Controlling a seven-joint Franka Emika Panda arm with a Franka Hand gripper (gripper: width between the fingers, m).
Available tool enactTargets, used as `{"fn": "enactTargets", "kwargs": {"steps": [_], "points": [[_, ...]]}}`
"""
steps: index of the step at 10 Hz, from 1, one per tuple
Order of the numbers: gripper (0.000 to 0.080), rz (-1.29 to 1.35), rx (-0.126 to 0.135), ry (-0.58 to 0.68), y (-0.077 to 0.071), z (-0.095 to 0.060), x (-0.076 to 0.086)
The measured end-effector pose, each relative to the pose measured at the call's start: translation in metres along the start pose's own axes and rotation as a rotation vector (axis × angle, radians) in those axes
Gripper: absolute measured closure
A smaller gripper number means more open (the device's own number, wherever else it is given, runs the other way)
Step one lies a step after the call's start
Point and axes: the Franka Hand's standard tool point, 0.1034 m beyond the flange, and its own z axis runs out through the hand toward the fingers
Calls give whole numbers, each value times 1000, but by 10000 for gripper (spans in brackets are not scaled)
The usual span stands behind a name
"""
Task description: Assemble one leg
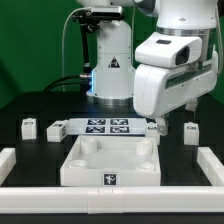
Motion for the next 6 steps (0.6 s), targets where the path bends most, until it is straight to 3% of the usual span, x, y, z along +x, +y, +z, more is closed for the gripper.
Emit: {"fn": "enactTargets", "kwargs": {"steps": [1, 6], "points": [[150, 54, 28, -43, -3, 3, -5], [150, 54, 28, -43, -3, 3, -5]]}}
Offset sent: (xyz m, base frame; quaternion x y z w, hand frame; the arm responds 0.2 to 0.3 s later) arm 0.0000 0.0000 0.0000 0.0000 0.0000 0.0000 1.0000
